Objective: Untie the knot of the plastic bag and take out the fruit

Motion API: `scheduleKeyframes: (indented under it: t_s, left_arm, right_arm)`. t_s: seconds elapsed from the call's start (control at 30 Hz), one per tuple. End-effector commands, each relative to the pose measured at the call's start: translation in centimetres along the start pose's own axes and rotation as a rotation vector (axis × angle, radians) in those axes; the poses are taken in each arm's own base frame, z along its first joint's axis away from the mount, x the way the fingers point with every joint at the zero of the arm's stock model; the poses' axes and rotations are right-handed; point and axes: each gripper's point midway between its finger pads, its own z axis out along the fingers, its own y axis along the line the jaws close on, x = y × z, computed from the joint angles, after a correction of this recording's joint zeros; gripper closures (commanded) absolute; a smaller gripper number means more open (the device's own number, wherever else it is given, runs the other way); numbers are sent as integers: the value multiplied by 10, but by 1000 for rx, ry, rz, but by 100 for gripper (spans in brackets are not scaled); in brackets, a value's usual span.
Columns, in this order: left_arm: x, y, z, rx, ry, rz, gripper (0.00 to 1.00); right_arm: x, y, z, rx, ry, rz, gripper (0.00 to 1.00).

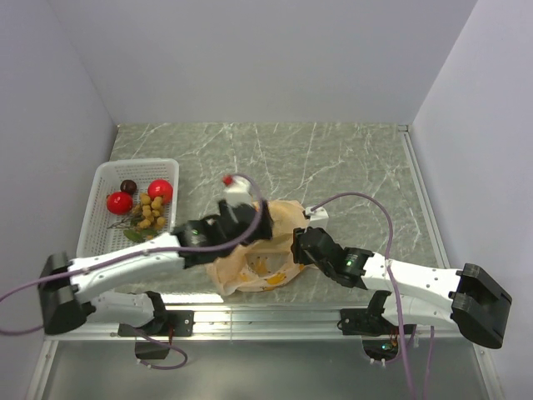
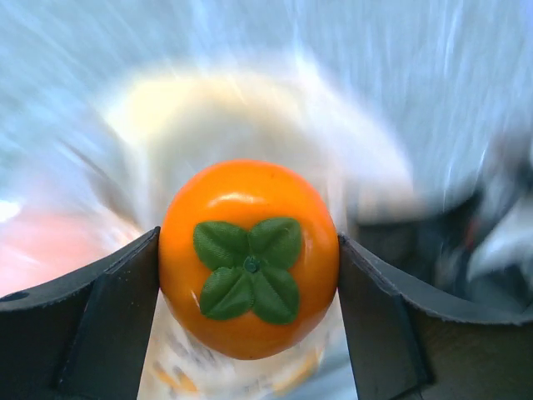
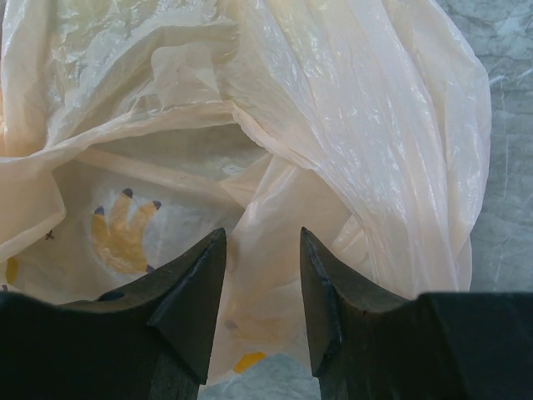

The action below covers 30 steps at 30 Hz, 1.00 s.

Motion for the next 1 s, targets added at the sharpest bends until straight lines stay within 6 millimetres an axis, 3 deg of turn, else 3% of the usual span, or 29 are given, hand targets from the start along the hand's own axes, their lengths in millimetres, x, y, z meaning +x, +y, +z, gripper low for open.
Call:
scheduleKeyframes:
  t_s: [0.0,0.03,0.1,0.13,0.23,0.27,0.33,0.37,0.47,0.6,0.63,0.83,0.97]
  left_arm:
    - [-75,42,-16,-86,-164,-77,49]
    - [-90,76,-14,-175,-186,-112,48]
    - [-109,112,-21,-267,-236,-138,47]
    - [-120,151,-23,-367,-261,-187,47]
    - [-124,209,-33,-497,-262,-250,44]
    - [-127,247,-42,-591,-271,-288,44]
    - [-126,278,-56,-666,-275,-320,41]
    - [-126,304,-69,-747,-285,-333,40]
    - [-121,336,-95,-854,-321,-356,32]
    - [-110,347,-97,-872,-342,-405,4]
    - [-105,354,-99,-905,-328,-414,2]
    - [-103,356,-101,-922,-306,-419,1]
    - [-118,330,-96,-761,-326,-382,1]
  right_arm:
    - [-7,0,0,7,-39,16,52]
    - [-7,1,-1,5,-40,17,52]
    - [-8,0,-1,7,-43,18,52]
    - [-8,-1,-2,10,-40,14,52]
    - [-7,-3,-3,13,-41,15,52]
    - [-7,-4,-4,16,-39,16,52]
    - [-7,-5,-5,17,-40,16,52]
    - [-7,-5,-6,16,-41,17,52]
    - [-9,-4,-8,6,-51,24,52]
    - [-12,-2,-7,5,-51,15,52]
    - [-15,-1,-8,4,-50,7,52]
    - [-24,3,-10,2,-53,-40,52]
    - [-39,2,-16,17,-84,-60,52]
